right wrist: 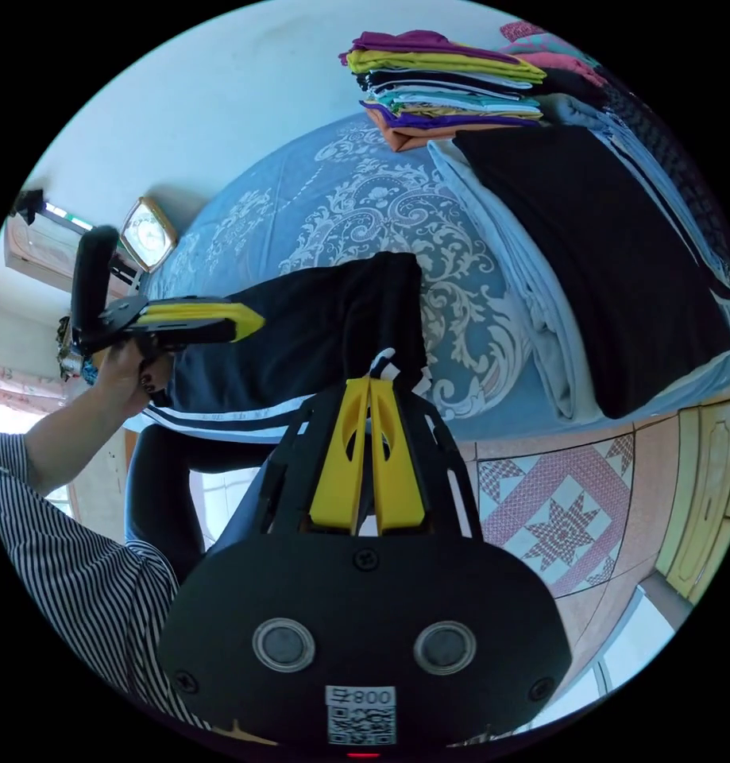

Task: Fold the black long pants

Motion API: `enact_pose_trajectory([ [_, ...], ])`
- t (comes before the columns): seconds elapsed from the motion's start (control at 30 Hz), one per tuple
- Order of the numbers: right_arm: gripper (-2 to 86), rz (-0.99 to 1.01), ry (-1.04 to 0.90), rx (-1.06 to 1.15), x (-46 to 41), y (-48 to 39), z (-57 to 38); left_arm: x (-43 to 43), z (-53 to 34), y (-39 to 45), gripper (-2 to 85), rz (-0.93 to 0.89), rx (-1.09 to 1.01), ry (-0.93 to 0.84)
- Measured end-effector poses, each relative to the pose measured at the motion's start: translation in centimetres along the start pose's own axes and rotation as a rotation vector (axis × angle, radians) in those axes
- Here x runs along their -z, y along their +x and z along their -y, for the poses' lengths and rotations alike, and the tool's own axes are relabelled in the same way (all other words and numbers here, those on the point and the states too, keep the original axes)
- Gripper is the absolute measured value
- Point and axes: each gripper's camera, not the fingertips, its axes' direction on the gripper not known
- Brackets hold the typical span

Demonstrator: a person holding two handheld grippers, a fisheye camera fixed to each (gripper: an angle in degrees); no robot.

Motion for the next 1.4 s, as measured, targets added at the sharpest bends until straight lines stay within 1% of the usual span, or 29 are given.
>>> enact_pose_trajectory([
  [0.03, 0.1, -0.012, 0.004, 0.004, 0.7, -0.8, 0.4, 0.8, -2.0, -1.1, 0.3, 0.002, 0.027, 0.016],
  [0.1, 0.1, -0.020, 0.022, 0.007, 2.0, -2.0, 1.0, 4.5, -10.6, -6.1, 0.5, 0.037, 0.154, 0.070],
  [0.13, 0.1, -0.019, 0.037, 0.013, 2.9, -2.9, 1.5, 5.4, -12.9, -7.4, 0.7, 0.057, 0.192, 0.083],
  [0.2, 0.1, -0.013, 0.060, 0.029, 4.2, -4.5, 2.4, 8.9, -22.0, -13.0, 1.2, 0.142, 0.350, 0.126],
  [0.23, 0.0, -0.005, 0.073, 0.048, 4.8, -5.8, 3.2, 9.6, -24.1, -14.4, 1.3, 0.157, 0.386, 0.132],
  [0.3, 0.0, 0.027, 0.079, 0.096, 5.6, -8.2, 4.7, 12.3, -31.4, -19.4, 1.8, 0.209, 0.508, 0.165],
  [0.4, 0.0, 0.069, 0.065, 0.195, 5.7, -13.1, 7.7, 14.7, -38.0, -24.5, 2.4, 0.298, 0.585, 0.206],
  [0.47, 0.1, 0.136, 0.033, 0.276, 5.0, -17.2, 10.4, 15.3, -41.0, -27.4, 2.8, 0.322, 0.631, 0.216],
  [0.6, 0.1, 0.206, -0.039, 0.427, 3.0, -24.2, 14.3, 14.2, -47.4, -33.8, 4.2, 0.262, 0.680, 0.213],
  [0.77, 0.1, 0.284, -0.131, 0.574, 0.5, -33.2, 19.1, 10.4, -54.3, -37.8, 5.0, 0.212, 0.689, 0.104],
  [0.93, 0.1, 0.304, -0.176, 0.629, -0.5, -38.7, 21.9, 12.7, -61.9, -38.7, 6.7, 0.324, 0.702, 0.198],
  [1.0, 0.1, 0.309, -0.196, 0.633, -0.9, -40.1, 22.7, 14.6, -66.3, -40.4, 7.4, 0.419, 0.764, 0.218],
  [1.13, 0.1, 0.313, -0.217, 0.631, -0.9, -43.1, 24.3, 16.3, -73.5, -43.5, 7.7, 0.511, 0.900, 0.232],
  [1.17, 0.2, 0.315, -0.215, 0.627, -0.7, -43.8, 24.8, 16.3, -75.8, -44.5, 7.5, 0.515, 0.948, 0.242],
  [1.23, 0.3, 0.321, -0.204, 0.626, -0.4, -45.0, 25.8, 15.5, -78.7, -46.1, 6.7, 0.465, 0.994, 0.250],
  [1.27, 0.4, 0.317, -0.192, 0.626, -0.2, -45.9, 26.6, 14.2, -80.2, -47.0, 5.9, 0.420, 1.011, 0.223],
  [1.3, 0.4, 0.315, -0.185, 0.626, -0.1, -46.4, 27.0, 12.8, -81.5, -47.6, 4.9, 0.418, 1.037, 0.177],
  [1.33, 0.6, 0.313, -0.171, 0.628, 0.2, -47.4, 27.9, 12.3, -82.0, -47.6, 4.6, 0.422, 1.037, 0.171],
  [1.4, 1.1, 0.304, -0.139, 0.638, 0.5, -49.0, 29.4, 11.6, -84.2, -47.1, 3.7, 0.408, 1.039, 0.219],
])
